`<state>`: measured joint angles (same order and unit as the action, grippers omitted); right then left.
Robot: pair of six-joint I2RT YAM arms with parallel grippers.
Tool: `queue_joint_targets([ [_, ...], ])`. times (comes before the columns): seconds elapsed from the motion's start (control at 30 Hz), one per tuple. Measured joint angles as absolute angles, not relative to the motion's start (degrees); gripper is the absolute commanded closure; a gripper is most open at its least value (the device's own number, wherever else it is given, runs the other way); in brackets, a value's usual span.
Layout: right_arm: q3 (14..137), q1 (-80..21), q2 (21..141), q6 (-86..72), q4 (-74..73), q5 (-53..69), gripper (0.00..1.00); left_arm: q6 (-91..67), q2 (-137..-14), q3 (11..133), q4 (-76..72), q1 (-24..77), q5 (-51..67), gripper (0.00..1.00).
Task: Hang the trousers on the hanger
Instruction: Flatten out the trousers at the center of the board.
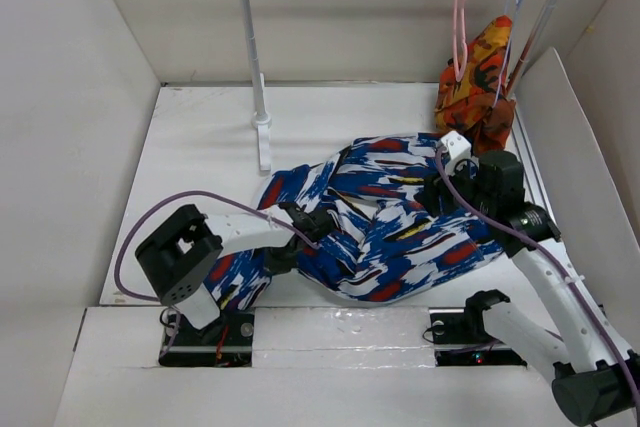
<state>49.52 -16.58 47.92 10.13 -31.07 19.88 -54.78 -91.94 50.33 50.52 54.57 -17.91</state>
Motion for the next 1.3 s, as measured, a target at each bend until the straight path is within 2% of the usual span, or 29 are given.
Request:
queue_joint_targets([
  [0.13,49.67,-15.38,48.03,12.34,-31.86,21.61,0.44,-57.80,-87.07,51.29,54.50,54.26,-19.51,1.00],
  [0.27,49.63,-15.64,49.15,14.02,-33.12,22.04,0.48,-57.58,-76.73,58.17,59.96,50.87,-21.65,1.00],
  [0.4,49.34,-17.93,52.58,15.09,-33.58,21.93,0.48,-49.19,-73.36,69.23,58.00,33.95,-25.91,1.00],
  [0.5,49.34,-20.12,55.48,15.51,-33.87,21.32,0.46,-40.03,-80.18,78.59,52.07,19.84,-28.84,1.00],
  [0.53,49.34,-20.91,56.38,15.53,-33.91,21.02,0.46,-36.62,-85.25,84.73,51.00,15.99,-30.30,0.94],
  [0.6,49.34,-22.74,58.00,15.53,-33.85,20.32,0.40,-30.65,-95.68,96.23,46.94,11.60,-31.90,0.65],
  [0.63,49.34,-23.70,58.83,15.49,-33.87,19.88,0.37,-28.18,-102.65,104.79,47.22,10.17,-32.49,0.43],
  [0.67,49.34,-24.29,59.35,15.51,-33.91,19.64,0.31,-24.84,-104.66,107.83,44.66,9.85,-32.91,0.12],
  [0.7,49.36,-25.39,60.25,15.53,-33.93,19.22,0.30,-24.21,-114.50,119.79,43.72,8.25,-32.93,0.05],
  [0.73,49.36,-26.06,60.75,15.49,-34.06,18.79,0.30,-22.94,-116.68,120.49,40.14,7.42,-31.79,0.03],
  [0.8,49.36,-27.09,61.30,15.44,-34.26,17.82,0.34,-21.91,-117.23,116.14,39.77,6.13,-28.56,0.03],
  [0.83,49.36,-27.49,61.39,15.29,-34.30,17.45,0.38,-21.41,-116.64,112.92,40.34,5.76,-27.51,0.07],
  [0.87,49.36,-27.75,61.39,15.16,-34.26,17.19,0.58,-20.97,-116.18,110.61,40.71,5.67,-26.94,0.16],
  [0.9,49.36,-28.01,61.36,15.00,-34.13,16.84,0.78,-20.49,-115.22,107.55,40.32,5.65,-26.85,0.42],
  [0.93,49.34,-28.32,61.34,14.74,-33.98,16.67,0.96,-20.05,-113.95,104.27,40.23,6.07,-26.74,0.57],
  [1.0,49.32,-28.99,61.36,13.82,-33.87,16.05,1.00,-18.90,-110.30,98.37,40.80,9.28,-26.68,0.74],
  [1.07,49.32,-29.41,61.43,13.45,-33.93,14.92,1.00,-18.48,-105.65,93.27,41.08,16.60,-25.93,0.71],
  [1.1,49.32,-29.50,61.43,13.30,-33.98,14.46,1.00,-18.68,-103.39,91.53,40.71,21.63,-25.21,0.57],
  [1.13,49.30,-29.67,61.41,13.15,-34.02,13.80,1.00,-19.38,-101.38,90.26,40.16,27.31,-24.32,0.50],
  [1.2,48.97,-29.50,60.97,12.53,-33.98,12.67,0.89,-21.47,-98.67,88.49,38.20,38.06,-21.26,0.38],
  [1.23,48.64,-29.19,60.49,12.23,-34.06,12.27,0.84,-22.81,-97.86,87.64,37.10,42.89,-19.70,0.35],
  [1.27,48.23,-28.82,59.88,12.01,-34.11,11.92,0.73,-24.16,-97.60,86.94,36.67,46.63,-18.44,0.35],
  [1.3,47.68,-28.21,59.13,11.77,-34.09,11.77,0.66,-25.63,-97.69,86.32,36.62,49.25,-17.58,0.35],
])
